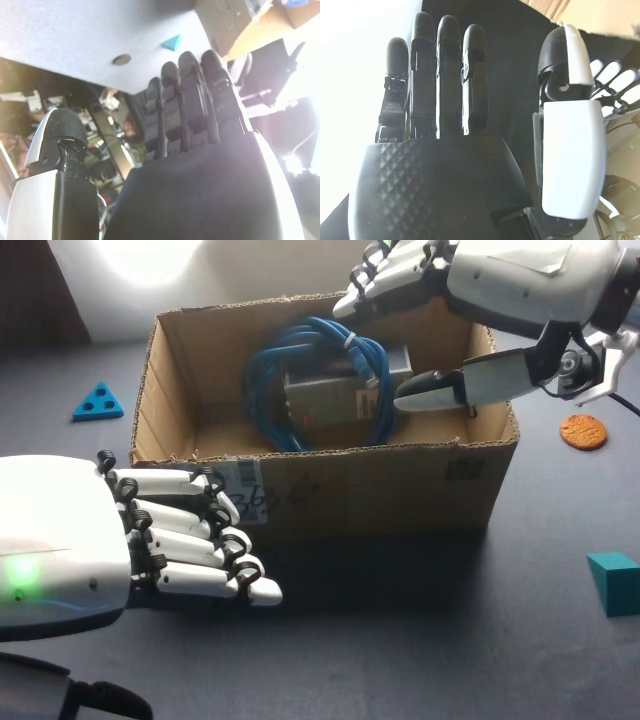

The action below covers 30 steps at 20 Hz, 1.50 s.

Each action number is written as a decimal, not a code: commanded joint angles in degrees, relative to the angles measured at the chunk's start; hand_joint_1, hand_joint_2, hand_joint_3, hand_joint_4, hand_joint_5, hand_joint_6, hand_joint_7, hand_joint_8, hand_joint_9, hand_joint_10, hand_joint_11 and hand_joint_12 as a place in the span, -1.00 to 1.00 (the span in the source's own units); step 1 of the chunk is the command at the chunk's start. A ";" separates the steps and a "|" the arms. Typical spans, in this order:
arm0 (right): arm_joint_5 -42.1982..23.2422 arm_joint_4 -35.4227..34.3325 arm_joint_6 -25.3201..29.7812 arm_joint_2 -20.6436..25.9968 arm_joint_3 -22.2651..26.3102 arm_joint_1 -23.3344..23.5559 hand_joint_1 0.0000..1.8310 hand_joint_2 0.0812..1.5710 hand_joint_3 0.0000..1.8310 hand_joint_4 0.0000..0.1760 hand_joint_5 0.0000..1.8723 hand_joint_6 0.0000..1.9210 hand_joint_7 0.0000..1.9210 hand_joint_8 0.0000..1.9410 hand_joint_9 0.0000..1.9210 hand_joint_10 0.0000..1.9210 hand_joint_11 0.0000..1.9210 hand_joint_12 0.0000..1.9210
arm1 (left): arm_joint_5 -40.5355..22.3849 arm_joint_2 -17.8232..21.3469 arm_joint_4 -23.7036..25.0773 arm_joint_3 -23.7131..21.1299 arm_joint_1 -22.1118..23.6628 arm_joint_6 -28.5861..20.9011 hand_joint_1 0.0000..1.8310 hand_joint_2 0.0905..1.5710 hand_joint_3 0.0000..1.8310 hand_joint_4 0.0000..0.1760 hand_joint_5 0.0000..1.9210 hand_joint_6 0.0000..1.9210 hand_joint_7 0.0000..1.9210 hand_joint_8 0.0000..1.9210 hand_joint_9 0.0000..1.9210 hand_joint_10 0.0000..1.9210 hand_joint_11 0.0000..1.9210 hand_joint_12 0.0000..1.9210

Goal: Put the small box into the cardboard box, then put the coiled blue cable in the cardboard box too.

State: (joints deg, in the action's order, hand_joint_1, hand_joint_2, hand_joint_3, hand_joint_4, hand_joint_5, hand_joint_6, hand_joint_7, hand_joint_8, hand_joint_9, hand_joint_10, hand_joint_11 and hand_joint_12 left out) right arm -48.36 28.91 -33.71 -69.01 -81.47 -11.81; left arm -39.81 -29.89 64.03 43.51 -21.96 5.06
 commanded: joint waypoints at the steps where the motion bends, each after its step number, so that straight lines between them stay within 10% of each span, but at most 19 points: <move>1: -6.34 -2.84 -0.14 0.84 -0.16 0.89 -0.20 0.25 -0.99 -1.00 -0.28 -1.00 -0.25 -1.00 -0.30 -1.00 -0.93 0.40 | -3.76 0.31 -2.88 -0.06 0.65 -0.02 -0.52 0.53 -1.00 -1.00 -0.68 -0.99 -0.59 -0.99 -0.63 -0.99 -1.00 -0.25; 9: -11.09 1.72 0.61 2.21 -0.15 1.21 -0.21 0.25 -0.99 -1.00 -0.33 -1.00 -0.32 -1.00 -0.37 -1.00 -0.99 0.38 | -3.39 0.26 -3.63 -0.53 0.66 -0.02 -0.52 0.53 -1.00 -1.00 -0.68 -1.00 -0.60 -1.00 -0.64 -1.00 -1.00 -0.24; 18: -23.03 13.43 14.76 6.01 0.27 0.30 -0.32 0.28 -0.99 -1.00 -0.45 -1.00 -0.44 -1.00 -0.48 -1.00 -1.00 0.26 | -3.30 0.27 -3.73 -0.83 0.45 0.00 -0.52 0.55 -1.00 -1.00 -0.67 -0.99 -0.62 -0.99 -0.67 -0.99 -1.00 -0.33; 30: -19.90 23.73 19.29 16.90 13.99 -3.95 -0.30 0.28 -1.00 -1.00 -0.53 -0.99 -0.53 -1.00 -0.60 -1.00 -1.00 0.07 | -3.01 0.27 -4.45 -1.00 0.19 0.07 -0.52 0.55 -1.00 -1.00 -0.69 -0.99 -0.64 -1.00 -0.69 -1.00 -1.00 -0.38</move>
State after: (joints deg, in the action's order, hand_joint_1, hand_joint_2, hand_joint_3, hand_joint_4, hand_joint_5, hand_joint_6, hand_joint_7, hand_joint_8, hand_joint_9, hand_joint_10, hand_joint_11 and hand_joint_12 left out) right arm -64.82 56.73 -14.55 -52.82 -67.51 -16.05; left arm -38.98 -29.89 62.37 42.72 -22.26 5.10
